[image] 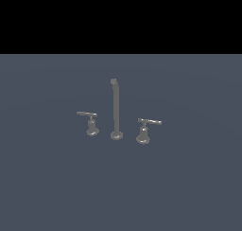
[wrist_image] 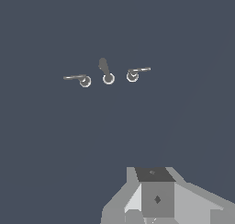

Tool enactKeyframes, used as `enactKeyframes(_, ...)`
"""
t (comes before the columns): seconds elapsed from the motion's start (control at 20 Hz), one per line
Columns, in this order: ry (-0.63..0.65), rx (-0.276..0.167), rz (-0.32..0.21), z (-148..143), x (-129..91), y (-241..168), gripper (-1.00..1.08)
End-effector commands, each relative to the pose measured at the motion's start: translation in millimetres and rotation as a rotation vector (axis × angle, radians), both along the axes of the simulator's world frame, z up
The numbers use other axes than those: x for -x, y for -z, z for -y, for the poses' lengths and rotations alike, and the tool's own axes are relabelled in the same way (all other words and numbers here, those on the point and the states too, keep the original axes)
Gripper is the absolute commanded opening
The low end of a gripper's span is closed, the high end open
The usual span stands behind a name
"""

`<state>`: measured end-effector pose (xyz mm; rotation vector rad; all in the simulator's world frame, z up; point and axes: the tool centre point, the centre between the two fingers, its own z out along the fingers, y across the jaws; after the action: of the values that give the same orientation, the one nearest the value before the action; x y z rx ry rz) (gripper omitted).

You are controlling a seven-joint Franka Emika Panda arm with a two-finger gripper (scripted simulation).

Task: Turn on the faucet by rotating a designated handle.

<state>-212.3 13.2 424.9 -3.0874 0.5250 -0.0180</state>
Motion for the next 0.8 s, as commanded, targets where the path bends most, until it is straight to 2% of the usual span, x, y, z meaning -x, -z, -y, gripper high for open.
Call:
enactKeyframes(0.0,0.070,-0.001,-0.001,-1,-11,16,-1.00)
enactKeyframes(0.75,0.484,-0.005,-0.005,8,-80,113,-1.00)
